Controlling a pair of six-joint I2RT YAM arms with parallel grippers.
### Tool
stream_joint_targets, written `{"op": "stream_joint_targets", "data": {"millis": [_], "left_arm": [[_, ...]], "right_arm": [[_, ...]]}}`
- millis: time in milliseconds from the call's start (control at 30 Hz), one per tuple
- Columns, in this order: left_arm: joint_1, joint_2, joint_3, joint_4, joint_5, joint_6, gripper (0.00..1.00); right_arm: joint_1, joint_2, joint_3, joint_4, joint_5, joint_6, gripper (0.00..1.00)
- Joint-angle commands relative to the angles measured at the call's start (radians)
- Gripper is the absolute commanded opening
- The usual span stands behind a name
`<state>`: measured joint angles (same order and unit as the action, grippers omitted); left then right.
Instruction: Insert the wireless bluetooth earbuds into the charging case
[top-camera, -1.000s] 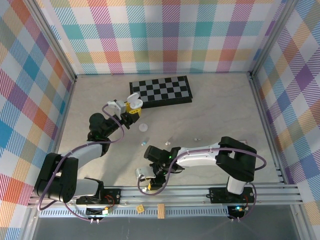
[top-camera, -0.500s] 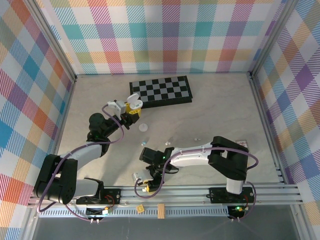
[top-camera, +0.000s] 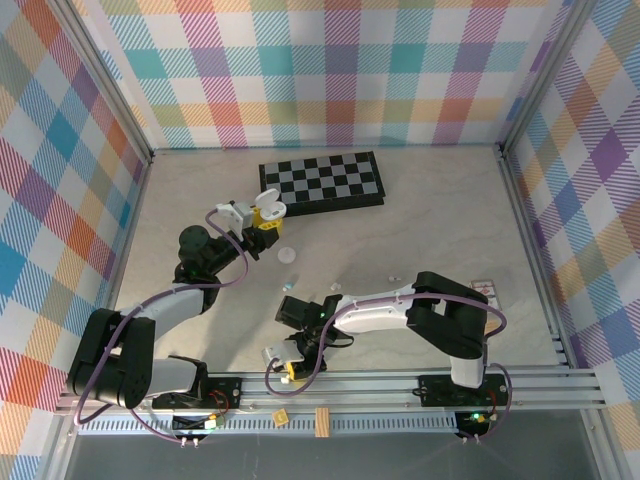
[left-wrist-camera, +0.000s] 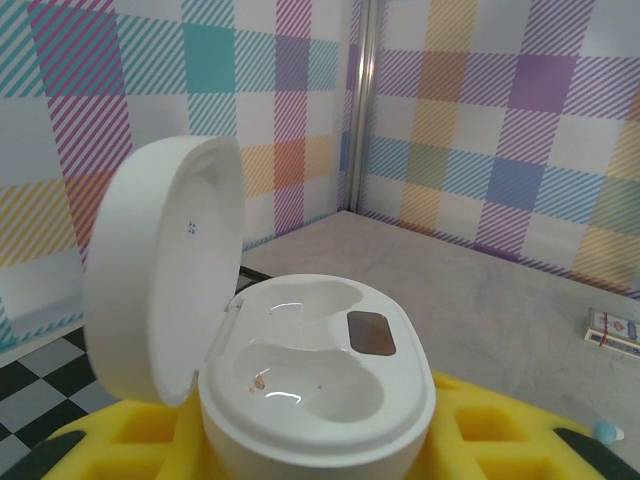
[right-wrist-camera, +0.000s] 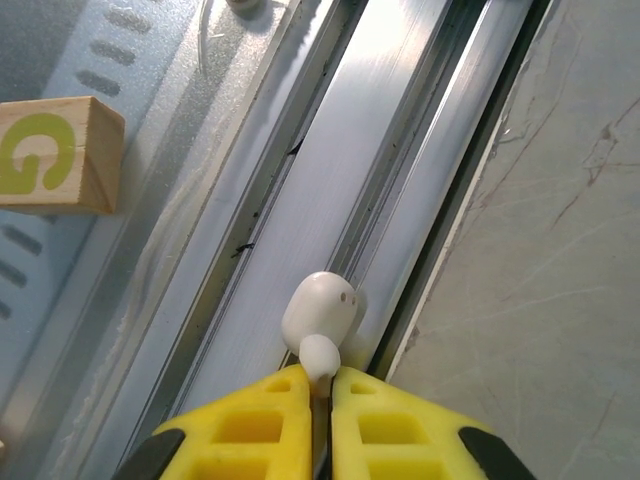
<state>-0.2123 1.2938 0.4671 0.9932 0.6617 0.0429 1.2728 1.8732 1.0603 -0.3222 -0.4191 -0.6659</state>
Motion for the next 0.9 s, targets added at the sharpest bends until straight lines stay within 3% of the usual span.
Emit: {"op": "stream_joint_targets", "data": {"millis": [0, 233, 433, 700, 867], "left_arm": [[0.017, -0.014, 0.007, 0.01, 0.018, 0.021, 0.38], [0.017, -0.008, 0.012, 0.007, 0.021, 0.024, 0.39], [0.017, -0.01, 0.008, 0.007, 0.02, 0.025, 0.39], [0.017, -0.009, 0.007, 0.004, 0.026, 0.034, 0.39], [0.017, -0.013, 0.001, 0.005, 0.027, 0.032, 0.39]], "right_arm": [[0.006, -0.01, -0.009, 0.006, -0.02, 0.015, 0.11], [-0.022, -0.06, -0.056, 0.072, -0.054, 0.081, 0.05], [-0.12, -0.136, -0.126, 0.111, -0.031, 0.134, 0.04], [-0.402, -0.219, -0.258, 0.174, 0.083, 0.176, 0.01], [-0.551, -0.243, -0.266, 0.281, 0.057, 0.259, 0.0]]}}
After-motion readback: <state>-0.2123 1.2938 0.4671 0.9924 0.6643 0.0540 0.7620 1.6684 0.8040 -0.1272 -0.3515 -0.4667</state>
